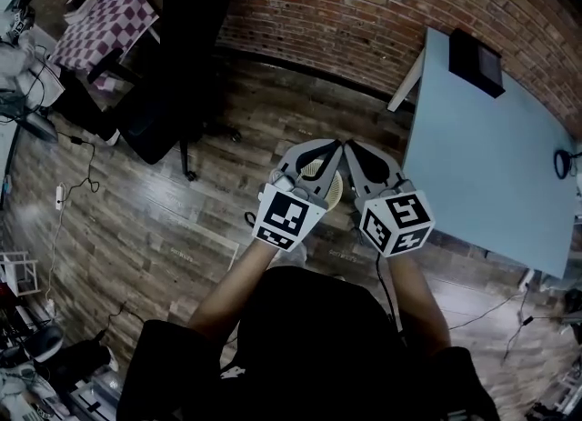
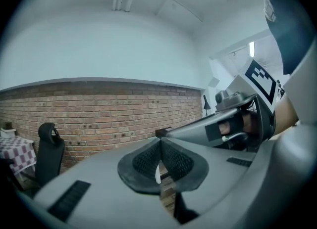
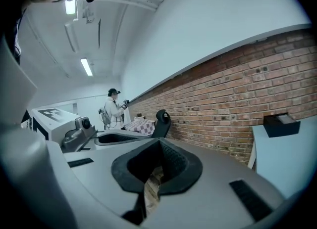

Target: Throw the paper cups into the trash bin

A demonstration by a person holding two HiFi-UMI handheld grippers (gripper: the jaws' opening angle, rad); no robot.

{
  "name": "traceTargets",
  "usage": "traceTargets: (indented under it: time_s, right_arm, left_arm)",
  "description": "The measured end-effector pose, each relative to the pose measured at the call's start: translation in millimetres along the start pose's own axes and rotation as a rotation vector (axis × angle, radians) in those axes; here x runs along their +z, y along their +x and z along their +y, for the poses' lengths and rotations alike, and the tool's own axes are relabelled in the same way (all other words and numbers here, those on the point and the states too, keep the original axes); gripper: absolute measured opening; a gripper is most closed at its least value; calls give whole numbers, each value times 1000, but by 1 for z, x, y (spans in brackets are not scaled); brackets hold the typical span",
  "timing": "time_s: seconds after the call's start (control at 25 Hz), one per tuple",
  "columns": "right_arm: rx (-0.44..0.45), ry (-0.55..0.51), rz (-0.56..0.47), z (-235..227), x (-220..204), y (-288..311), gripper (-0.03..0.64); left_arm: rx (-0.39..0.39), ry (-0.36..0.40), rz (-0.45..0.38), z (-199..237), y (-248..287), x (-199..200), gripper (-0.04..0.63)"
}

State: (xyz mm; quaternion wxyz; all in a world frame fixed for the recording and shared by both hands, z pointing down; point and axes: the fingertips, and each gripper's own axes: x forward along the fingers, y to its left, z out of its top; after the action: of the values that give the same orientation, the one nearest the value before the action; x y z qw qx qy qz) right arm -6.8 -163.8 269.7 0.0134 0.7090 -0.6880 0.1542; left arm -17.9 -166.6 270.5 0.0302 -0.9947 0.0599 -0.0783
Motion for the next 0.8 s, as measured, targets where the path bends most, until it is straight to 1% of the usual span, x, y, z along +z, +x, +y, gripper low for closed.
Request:
traceTargets:
  time_s: [0.12,0.28,0.44,0.8]
  right_arm:
    - [6,-3,-18,2,0,-21,2]
    - [29,-10,-49,6,3,-46,2]
    - [55,-16,-67,15,4,-69,2]
    - [82,-37,-93,29,2,-116,2]
  left_arm:
    - [8,-2,-7,-20,-6,5,9]
    - [37,-29,-30,-41,-13,17,9]
    - [54,-19,-45,-59,-24,26,8]
    - [96,-1,-61,-100,-44,39,8]
